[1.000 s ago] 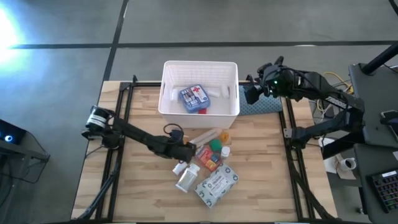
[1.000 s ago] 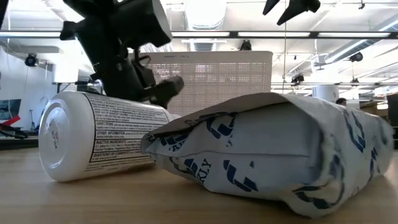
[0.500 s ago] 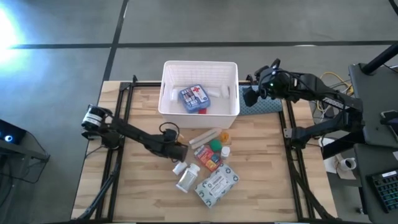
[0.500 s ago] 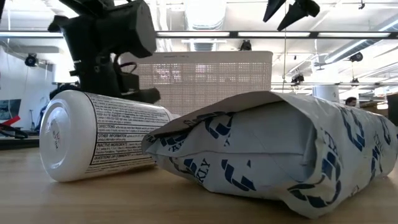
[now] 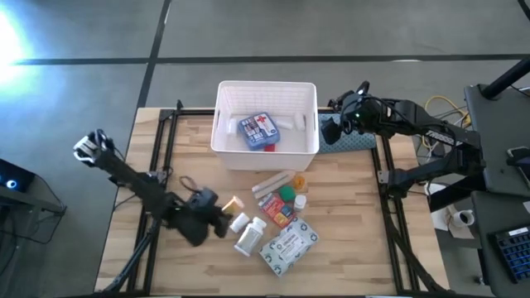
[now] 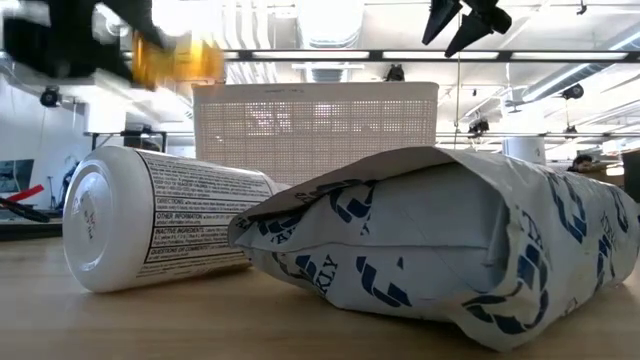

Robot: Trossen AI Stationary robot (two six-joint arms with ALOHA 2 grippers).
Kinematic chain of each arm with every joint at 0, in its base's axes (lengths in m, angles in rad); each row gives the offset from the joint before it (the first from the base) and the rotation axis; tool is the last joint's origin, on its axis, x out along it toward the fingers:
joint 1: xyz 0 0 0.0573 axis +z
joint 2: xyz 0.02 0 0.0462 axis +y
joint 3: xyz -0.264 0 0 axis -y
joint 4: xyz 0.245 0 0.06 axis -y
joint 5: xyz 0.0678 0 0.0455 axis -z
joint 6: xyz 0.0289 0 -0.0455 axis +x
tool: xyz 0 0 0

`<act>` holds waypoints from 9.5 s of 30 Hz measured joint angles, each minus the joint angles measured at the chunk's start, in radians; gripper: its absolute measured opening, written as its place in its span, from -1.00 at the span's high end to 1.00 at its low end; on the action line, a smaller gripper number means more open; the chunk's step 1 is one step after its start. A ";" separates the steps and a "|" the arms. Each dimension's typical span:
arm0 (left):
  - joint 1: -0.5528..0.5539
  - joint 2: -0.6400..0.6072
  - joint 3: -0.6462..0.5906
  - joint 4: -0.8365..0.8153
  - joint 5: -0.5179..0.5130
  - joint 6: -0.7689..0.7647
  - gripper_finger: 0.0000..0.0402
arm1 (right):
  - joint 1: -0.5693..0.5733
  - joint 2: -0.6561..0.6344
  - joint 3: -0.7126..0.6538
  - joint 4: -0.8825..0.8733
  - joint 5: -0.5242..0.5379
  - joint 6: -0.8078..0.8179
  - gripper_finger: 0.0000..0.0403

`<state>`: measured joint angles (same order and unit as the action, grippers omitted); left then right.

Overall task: Pick & place medical supplies in basket/bin
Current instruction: Put the left orange medicine bottle into the white bin, then put the white and blue medicine bottle into the white bin, then put the white medicine bottle into the white bin, then put the orange medicine bottle into the white bin

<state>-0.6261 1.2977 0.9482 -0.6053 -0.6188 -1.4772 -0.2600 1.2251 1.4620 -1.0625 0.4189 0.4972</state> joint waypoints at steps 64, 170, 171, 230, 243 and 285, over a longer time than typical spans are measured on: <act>0.395 0.033 0.313 -0.261 0.039 0.552 -0.59 | 0.436 0.160 -0.591 0.538 -0.315 0.929 -0.50; 0.182 0.022 0.105 -0.285 0.228 0.201 -0.59 | -0.053 0.300 0.109 0.308 -0.335 -0.128 -0.27; 0.182 0.022 0.089 -0.261 0.228 0.201 -0.59 | -0.068 0.336 0.133 0.303 -0.363 -0.133 -0.29; 0.180 0.296 0.053 -0.151 0.373 0.108 0.22 | 0.085 0.135 0.104 0.017 -0.076 -0.137 -0.34; 0.206 -0.111 0.249 -0.068 -0.157 0.541 0.14 | 0.127 0.123 0.105 0.081 -0.079 -0.173 -0.28; 0.662 0.054 0.513 -0.361 0.044 0.957 -0.52 | 0.493 0.125 -0.476 0.230 -0.177 0.340 -0.29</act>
<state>0.0360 1.3513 1.4612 -0.9661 -0.5743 -0.5206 0.2333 1.3497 0.9863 -0.8320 0.2416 0.8376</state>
